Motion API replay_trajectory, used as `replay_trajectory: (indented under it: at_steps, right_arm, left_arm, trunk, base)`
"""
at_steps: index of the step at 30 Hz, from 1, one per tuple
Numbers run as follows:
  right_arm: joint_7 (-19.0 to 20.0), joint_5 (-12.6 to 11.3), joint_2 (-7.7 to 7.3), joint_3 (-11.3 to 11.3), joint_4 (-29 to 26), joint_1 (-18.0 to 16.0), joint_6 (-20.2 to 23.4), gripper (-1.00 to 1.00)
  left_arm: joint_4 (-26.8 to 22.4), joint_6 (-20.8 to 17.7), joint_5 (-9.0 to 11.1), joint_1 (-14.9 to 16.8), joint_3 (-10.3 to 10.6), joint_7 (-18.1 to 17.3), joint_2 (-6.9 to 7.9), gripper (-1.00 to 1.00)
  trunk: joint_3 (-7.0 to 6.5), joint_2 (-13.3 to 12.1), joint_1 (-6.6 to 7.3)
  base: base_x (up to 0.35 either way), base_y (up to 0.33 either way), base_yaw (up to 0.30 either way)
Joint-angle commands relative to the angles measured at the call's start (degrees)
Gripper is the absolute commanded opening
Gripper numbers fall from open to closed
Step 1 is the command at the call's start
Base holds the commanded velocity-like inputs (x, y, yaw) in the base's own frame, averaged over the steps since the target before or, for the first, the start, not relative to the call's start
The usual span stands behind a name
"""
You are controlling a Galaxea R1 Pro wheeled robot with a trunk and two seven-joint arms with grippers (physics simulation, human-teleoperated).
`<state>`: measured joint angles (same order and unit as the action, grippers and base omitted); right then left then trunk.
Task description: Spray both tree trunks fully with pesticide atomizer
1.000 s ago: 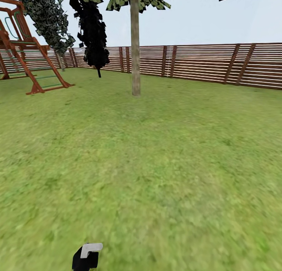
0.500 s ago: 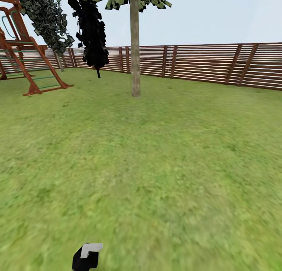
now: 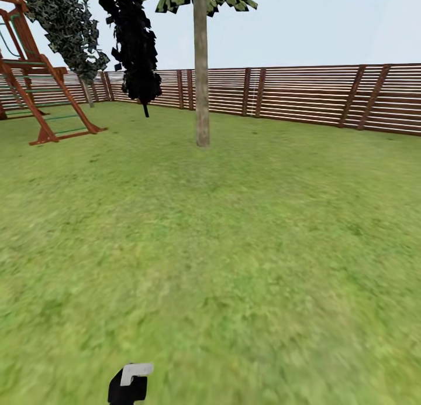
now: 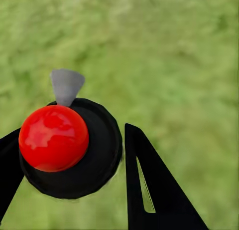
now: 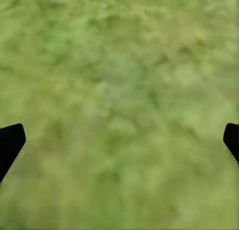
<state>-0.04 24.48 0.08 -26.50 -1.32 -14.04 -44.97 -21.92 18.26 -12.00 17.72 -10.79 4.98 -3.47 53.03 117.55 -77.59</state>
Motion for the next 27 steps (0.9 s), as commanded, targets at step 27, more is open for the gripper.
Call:
replay_trajectory:
  at_steps: [27]
  right_arm:
    - [0.02, 0.48, 0.01, -0.48, 0.0, -0.02, -0.12, 1.0]
  left_arm:
    - [-0.49, 0.2, -0.48, -0.58, -0.24, 0.2, -0.05, -1.0]
  trunk:
    - [0.05, 0.02, -0.03]
  base:
    - [0.342, 0.0, 0.0]
